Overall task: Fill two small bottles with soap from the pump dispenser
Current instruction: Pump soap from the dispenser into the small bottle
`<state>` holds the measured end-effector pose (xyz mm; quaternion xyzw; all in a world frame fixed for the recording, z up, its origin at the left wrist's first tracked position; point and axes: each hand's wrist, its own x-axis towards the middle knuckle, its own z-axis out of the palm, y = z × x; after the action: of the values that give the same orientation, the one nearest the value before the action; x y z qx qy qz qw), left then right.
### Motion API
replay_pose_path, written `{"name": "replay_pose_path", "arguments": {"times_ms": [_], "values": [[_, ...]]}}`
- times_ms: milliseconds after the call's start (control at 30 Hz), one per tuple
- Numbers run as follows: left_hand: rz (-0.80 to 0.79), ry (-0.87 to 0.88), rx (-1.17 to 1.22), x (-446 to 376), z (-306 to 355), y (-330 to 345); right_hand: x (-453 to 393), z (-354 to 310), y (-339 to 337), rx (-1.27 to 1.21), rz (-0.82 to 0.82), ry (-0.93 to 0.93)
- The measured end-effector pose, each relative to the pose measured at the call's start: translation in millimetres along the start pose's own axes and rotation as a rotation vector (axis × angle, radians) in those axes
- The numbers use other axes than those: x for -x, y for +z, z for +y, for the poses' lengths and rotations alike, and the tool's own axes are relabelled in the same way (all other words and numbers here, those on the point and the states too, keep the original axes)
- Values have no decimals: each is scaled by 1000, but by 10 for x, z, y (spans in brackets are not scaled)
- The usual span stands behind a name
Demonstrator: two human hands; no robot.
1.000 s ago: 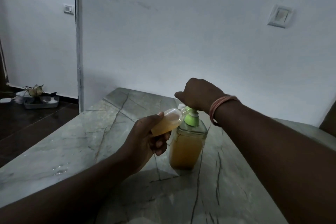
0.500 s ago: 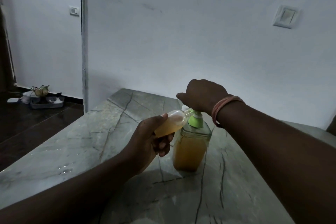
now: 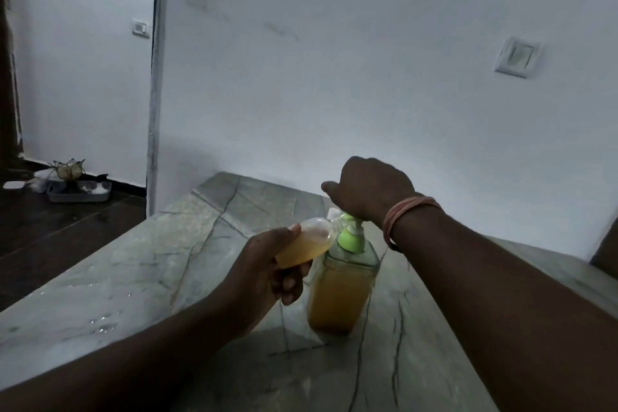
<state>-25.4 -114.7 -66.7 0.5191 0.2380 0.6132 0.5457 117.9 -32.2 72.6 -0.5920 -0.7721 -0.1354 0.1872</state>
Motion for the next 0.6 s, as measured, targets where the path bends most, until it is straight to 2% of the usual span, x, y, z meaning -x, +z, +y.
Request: {"name": "replay_pose_path", "arguments": {"times_ms": [200,400,500,533,600], "values": [[-32,28,-7,-17,-12,-10,48,65,172,-309,-59,140],[-4,8,6,5,8,28,22,2,41,-185,-153,56],[-2,9,13,2,13,30,4,12,39,-97,-11,5],[-7,8,13,-7,5,26,-2,36,71,-122,15,13],[-10,6,12,-15,-4,14,-11,73,143,-227,-52,42]]}}
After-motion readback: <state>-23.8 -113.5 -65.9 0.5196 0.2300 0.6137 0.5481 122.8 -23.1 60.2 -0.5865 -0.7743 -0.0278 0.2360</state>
